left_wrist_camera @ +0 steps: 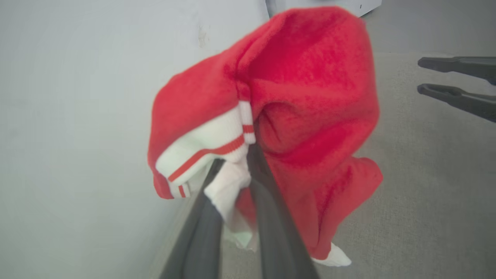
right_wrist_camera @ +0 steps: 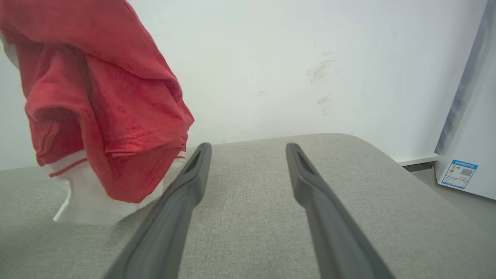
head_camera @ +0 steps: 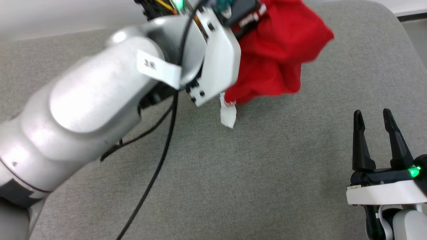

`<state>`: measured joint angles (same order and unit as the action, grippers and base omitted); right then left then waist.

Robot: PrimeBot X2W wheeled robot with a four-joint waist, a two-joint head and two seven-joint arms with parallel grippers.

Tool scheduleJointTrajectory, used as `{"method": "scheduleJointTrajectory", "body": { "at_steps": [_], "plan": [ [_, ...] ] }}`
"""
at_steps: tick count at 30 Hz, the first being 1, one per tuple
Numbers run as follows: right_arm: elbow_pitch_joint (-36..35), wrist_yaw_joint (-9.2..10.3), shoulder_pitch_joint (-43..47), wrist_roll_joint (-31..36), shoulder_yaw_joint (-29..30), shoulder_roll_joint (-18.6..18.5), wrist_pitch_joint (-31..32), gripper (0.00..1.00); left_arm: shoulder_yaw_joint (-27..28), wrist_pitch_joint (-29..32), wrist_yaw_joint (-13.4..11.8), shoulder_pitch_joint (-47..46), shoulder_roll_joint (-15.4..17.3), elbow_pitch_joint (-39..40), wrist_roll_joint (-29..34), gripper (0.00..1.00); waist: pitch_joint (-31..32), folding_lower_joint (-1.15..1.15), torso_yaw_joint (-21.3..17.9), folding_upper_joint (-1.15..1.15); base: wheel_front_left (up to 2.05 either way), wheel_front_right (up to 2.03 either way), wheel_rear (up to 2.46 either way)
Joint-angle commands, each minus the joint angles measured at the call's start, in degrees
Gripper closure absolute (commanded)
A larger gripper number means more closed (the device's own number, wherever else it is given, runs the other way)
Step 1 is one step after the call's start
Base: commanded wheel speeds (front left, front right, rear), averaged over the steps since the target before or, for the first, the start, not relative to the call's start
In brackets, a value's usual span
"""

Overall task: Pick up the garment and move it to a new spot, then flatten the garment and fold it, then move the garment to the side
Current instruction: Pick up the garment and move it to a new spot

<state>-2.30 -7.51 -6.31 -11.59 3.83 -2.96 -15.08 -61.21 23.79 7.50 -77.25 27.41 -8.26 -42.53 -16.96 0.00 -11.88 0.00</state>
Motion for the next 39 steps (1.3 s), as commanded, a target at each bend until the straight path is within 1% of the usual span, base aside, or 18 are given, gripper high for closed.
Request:
{"method": "scheduleJointTrajectory", "body": {
  "at_steps": [1,4,8,12,15,21,25,30,32,36,37,38,39],
  "plan": [
    [0.0,0.04,0.0,0.0,0.1,0.2,-0.1,0.0,-1.6,-0.8,-0.2,2.1,0.0,-0.1,-0.6,1.0,0.1,0.0,-0.1,0.0,0.0,0.0,0.0],
    [-0.1,0.04,0.1,0.2,0.3,0.2,-0.1,0.0,-4.2,-1.6,-0.2,4.8,0.3,-1.3,-1.4,1.0,0.3,0.0,0.6,0.0,0.0,0.0,0.0],
    [0.0,0.04,0.1,0.6,0.1,0.1,-0.1,0.0,-5.9,-3.1,-0.2,7.6,1.5,-3.5,-2.0,1.0,0.6,0.0,1.5,0.0,0.0,0.0,0.0],
    [0.1,0.04,0.5,1.2,0.3,0.1,-0.1,0.0,-6.5,-5.5,-0.2,11.8,4.1,-6.5,-3.1,1.0,1.3,0.0,3.2,0.0,0.0,0.0,0.0],
    [0.4,0.04,1.1,1.7,0.4,0.1,-0.1,0.0,-6.6,-7.3,-0.8,15.3,6.5,-8.1,-4.0,1.0,2.0,0.0,4.8,0.0,0.0,0.0,0.0],
    [0.8,0.04,2.1,2.5,0.1,0.1,-0.1,0.0,-6.9,-10.5,-3.2,24.3,10.7,-9.3,-6.9,1.0,3.5,0.0,7.9,0.0,0.0,0.0,0.0],
    [1.1,0.04,2.6,2.9,0.0,0.1,-0.1,0.0,-7.0,-12.3,-5.4,30.4,13.6,-9.9,-9.2,1.0,4.3,0.0,9.2,0.0,0.0,0.0,0.0],
    [1.5,0.04,3.2,3.4,0.0,0.1,-0.1,0.0,-6.7,-14.3,-7.9,37.8,16.1,-10.7,-12.6,1.0,5.0,0.0,10.3,0.0,0.0,0.0,0.0],
    [1.8,0.04,3.8,3.6,0.0,0.1,-0.1,0.0,-6.9,-14.9,-8.8,40.2,16.3,-11.4,-13.6,1.0,5.4,0.0,10.7,0.0,0.0,0.0,0.0],
    [2.3,0.04,4.5,4.1,0.2,0.1,-0.1,0.0,-6.7,-16.7,-9.6,43.1,14.9,-12.5,-15.2,1.0,6.5,0.0,11.5,0.0,0.0,0.0,0.0],
    [2.4,0.04,4.7,4.1,0.2,0.1,-0.1,0.0,-6.5,-17.2,-9.7,43.4,14.3,-12.5,-15.5,0.87,6.8,0.0,11.7,0.0,0.0,0.0,0.0],
    [2.6,0.04,5.0,4.1,0.2,0.2,-0.1,0.0,-6.2,-18.0,-10.1,43.5,14.1,-12.7,-15.5,0.54,7.1,0.0,12.0,0.0,0.0,0.0,0.0],
    [2.8,0.04,5.2,4.2,0.2,0.1,-0.1,0.0,-5.7,-19.2,-10.7,43.3,13.9,-12.8,-15.2,0.0,7.4,0.0,12.2,0.0,0.0,0.0,0.0]
  ]
}}
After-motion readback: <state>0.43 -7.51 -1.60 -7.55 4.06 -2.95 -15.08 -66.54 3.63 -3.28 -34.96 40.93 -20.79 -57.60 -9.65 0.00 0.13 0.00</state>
